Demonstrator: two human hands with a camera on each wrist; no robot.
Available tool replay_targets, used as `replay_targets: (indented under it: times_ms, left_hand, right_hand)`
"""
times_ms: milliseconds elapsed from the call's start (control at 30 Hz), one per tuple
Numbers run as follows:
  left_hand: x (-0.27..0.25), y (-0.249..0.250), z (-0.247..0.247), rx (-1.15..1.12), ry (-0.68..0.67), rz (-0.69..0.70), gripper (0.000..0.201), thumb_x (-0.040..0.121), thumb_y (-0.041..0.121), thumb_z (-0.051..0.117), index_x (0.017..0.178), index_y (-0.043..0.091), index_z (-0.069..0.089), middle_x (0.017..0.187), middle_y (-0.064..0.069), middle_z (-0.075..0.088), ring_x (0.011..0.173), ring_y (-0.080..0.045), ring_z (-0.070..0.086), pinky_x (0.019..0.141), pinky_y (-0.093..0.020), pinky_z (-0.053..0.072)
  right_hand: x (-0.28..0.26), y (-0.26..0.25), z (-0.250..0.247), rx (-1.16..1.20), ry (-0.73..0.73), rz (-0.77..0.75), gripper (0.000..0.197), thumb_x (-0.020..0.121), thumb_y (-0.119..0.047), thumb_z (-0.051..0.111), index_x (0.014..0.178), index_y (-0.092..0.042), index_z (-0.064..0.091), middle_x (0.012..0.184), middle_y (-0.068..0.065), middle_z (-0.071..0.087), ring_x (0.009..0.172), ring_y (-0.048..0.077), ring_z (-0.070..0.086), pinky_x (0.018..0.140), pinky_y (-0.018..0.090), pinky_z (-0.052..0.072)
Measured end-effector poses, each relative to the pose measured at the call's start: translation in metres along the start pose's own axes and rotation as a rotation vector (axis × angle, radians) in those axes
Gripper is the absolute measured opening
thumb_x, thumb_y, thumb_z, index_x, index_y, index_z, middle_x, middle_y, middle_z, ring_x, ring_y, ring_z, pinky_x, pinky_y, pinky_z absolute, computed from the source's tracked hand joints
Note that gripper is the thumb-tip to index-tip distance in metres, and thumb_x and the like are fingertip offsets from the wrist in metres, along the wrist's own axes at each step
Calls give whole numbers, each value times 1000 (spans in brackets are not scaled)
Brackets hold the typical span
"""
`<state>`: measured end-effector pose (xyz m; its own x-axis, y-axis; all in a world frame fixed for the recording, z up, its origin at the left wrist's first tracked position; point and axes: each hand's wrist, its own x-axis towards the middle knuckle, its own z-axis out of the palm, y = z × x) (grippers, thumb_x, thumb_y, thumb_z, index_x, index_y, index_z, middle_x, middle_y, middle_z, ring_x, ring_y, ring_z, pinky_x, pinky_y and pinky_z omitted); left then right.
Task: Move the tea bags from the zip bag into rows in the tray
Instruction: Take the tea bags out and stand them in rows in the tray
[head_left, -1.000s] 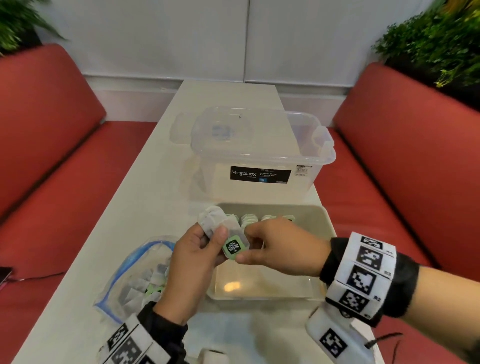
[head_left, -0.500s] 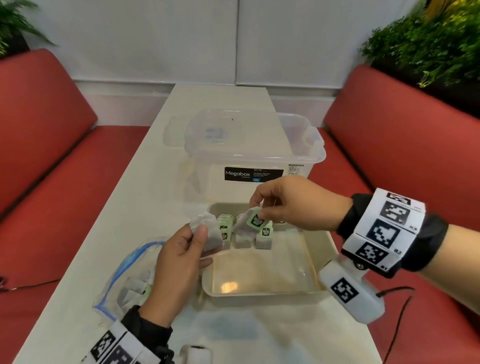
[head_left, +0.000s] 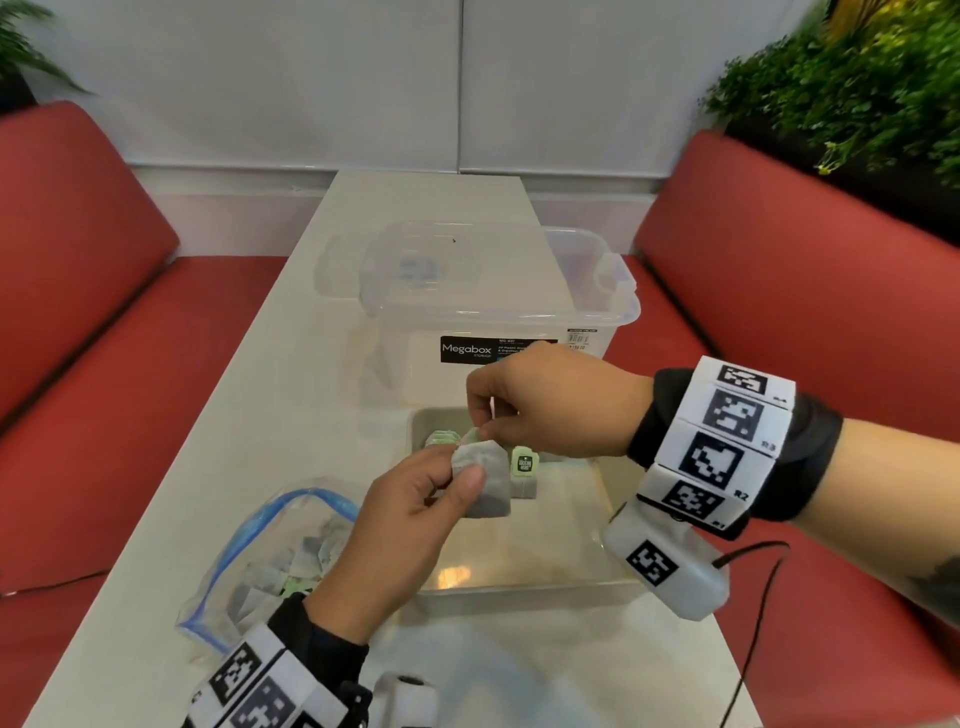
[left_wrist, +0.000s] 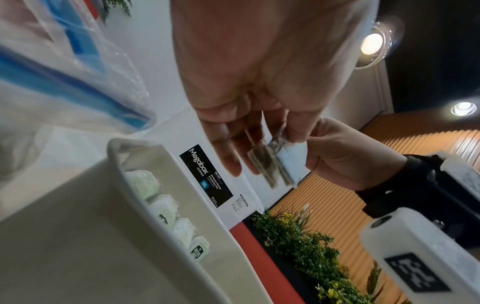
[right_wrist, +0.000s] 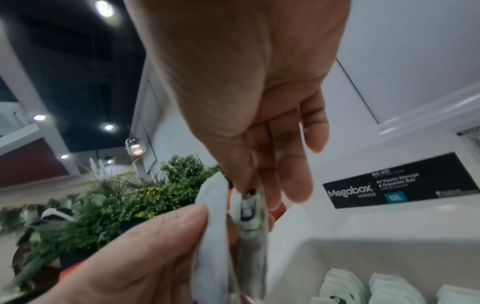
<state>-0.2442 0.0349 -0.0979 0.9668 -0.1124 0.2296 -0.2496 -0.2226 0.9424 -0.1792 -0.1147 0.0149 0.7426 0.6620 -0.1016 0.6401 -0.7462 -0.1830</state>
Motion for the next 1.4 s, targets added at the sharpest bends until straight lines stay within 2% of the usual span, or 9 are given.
replay_targets:
  times_ms: [100, 300, 433, 533, 733, 933, 1100, 1233, 1400]
  left_hand:
    - [1, -3, 1, 28, -14, -18, 51, 78, 59, 48, 85, 13, 70, 88, -4, 65, 86, -21, 62, 81, -46, 51]
    - [2, -2, 2, 33, -9, -31, 48, 78, 59, 49, 89, 19, 71, 91, -3, 69, 88, -20, 63, 82, -43, 52]
    - [1, -3, 3, 33, -2, 2, 36, 80, 55, 48, 96, 33, 71, 101, 15, 65, 99, -2, 60, 79, -12, 46]
    - [-1, -8, 0, 80, 39, -12, 37, 78, 57, 46, 86, 31, 71, 88, 12, 62, 87, -4, 58, 70, -6, 40]
    - [-7, -20, 0, 149, 71, 20, 29, 81, 54, 48, 79, 32, 66, 80, 10, 62, 80, -6, 59, 67, -9, 41]
    - [-11, -35, 3, 268, -32, 86, 34, 86, 50, 47, 80, 23, 67, 81, 12, 61, 79, -5, 59, 71, -24, 46]
    - [-14, -40, 6, 354, -100, 97, 32, 90, 50, 42, 80, 28, 64, 81, 17, 59, 79, -3, 58, 73, -30, 45]
    - [-17, -41, 7, 347, -107, 96, 24, 89, 48, 42, 84, 32, 58, 85, 21, 59, 81, 0, 57, 75, -31, 46]
    - [-17, -41, 6, 350, -113, 109, 23, 90, 53, 38, 86, 37, 53, 85, 22, 57, 80, 0, 55, 73, -31, 46]
  right_hand:
    - [-2, 0, 2, 41, 23, -25, 4, 87, -26, 59, 88, -23, 60, 79, -8, 63, 68, 9, 50, 68, 29, 44]
    - [-2, 7, 2, 82, -21, -30, 4, 86, -21, 62, 90, -22, 63, 71, -10, 59, 61, 3, 50, 61, 18, 40]
    - [-4, 16, -3, 75, -10, 11, 6, 80, -25, 71, 81, -23, 66, 77, -8, 65, 70, 9, 55, 69, 28, 47]
    - [-2, 33, -6, -34, 16, 100, 13, 75, -25, 75, 84, -24, 66, 75, -10, 60, 72, 11, 53, 68, 28, 46]
    - [10, 78, 9, -202, -128, 291, 10, 73, -27, 76, 80, -26, 69, 68, -14, 54, 67, 9, 50, 50, 19, 31]
    - [32, 105, 42, -259, -294, 387, 10, 76, -23, 74, 86, -24, 73, 82, -10, 64, 78, 14, 58, 61, 23, 39]
    - [45, 109, 59, -327, -348, 385, 12, 77, -22, 72, 88, -24, 73, 89, -5, 69, 86, 18, 63, 63, 24, 39]
    - [49, 106, 70, -414, -349, 391, 15, 82, -22, 63, 93, -20, 72, 92, 0, 68, 83, 22, 63, 65, 27, 45]
    - [51, 102, 75, -486, -339, 364, 20, 87, -24, 54, 97, -17, 70, 94, 4, 67, 72, 23, 54, 63, 28, 42]
